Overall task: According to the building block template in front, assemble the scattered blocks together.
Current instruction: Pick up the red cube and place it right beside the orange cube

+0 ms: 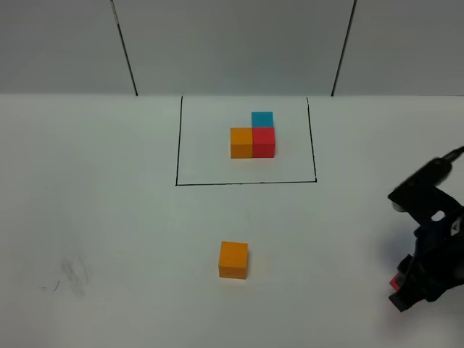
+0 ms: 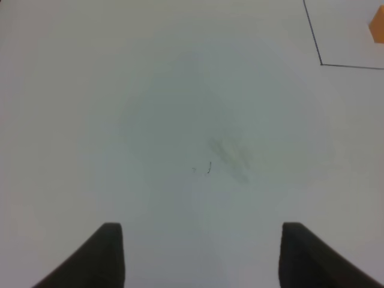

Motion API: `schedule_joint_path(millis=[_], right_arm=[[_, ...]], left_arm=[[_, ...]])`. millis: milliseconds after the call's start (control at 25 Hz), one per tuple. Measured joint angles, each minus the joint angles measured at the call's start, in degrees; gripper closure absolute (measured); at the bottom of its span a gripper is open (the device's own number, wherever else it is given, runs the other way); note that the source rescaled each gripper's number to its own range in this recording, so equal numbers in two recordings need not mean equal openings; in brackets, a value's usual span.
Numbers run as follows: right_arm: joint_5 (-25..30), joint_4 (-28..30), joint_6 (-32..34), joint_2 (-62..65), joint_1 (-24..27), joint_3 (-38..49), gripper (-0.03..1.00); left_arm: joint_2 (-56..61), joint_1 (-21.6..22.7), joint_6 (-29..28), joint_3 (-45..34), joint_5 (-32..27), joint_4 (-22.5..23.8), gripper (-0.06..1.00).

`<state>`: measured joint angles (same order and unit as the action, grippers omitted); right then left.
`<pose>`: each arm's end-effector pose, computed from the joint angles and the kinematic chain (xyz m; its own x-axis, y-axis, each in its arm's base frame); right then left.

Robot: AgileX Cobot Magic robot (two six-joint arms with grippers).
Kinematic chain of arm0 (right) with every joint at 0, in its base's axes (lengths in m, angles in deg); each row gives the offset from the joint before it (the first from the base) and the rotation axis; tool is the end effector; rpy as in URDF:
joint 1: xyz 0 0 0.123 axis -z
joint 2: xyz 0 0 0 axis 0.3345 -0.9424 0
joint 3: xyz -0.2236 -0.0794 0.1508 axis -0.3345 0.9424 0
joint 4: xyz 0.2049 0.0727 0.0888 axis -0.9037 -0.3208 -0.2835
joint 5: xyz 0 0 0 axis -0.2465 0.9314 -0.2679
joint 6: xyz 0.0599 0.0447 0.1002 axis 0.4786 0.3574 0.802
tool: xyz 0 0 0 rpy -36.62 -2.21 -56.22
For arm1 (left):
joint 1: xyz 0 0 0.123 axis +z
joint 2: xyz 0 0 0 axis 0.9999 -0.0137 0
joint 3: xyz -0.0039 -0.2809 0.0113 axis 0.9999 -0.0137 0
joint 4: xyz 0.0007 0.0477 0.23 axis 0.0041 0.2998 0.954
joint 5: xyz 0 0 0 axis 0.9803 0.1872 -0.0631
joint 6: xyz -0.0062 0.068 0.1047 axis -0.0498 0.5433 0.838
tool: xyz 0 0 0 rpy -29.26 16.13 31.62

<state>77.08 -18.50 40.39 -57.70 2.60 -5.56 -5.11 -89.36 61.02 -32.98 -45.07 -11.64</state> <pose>0.2284 0.0727 0.1671 -0.7069 -0.6547 -0.2676 -0.6559 0.7484 -0.0982 0.0125 0.0009 0.2552 -0.4429 -0.0818 -0.8928 -0.0412 0.9966 -0.0709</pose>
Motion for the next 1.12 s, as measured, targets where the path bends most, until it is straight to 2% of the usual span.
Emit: schedule_joint_path(millis=[240,360,760,1120], right_arm=[[0.9,-0.3,-12.8,-5.0,-6.2,-4.9,0.75],[1.5,-0.3,-16.6,-8.6,-8.9,-8.3,0.75],[6.7,-0.2,-24.0,-20.9,-14.3,-22.5,0.75],[9.9,1.5,-25.8,-28.1,-18.0,-31.6,0.75]], left_arm=[[0.0,0.0,0.0,0.0,0.0,0.0,0.7],[0.0,0.0,0.0,0.0,0.0,0.0,0.7],[0.0,0.0,0.0,0.0,0.0,0.0,0.7],[0.0,0.0,0.0,0.0,0.0,0.0,0.7]])
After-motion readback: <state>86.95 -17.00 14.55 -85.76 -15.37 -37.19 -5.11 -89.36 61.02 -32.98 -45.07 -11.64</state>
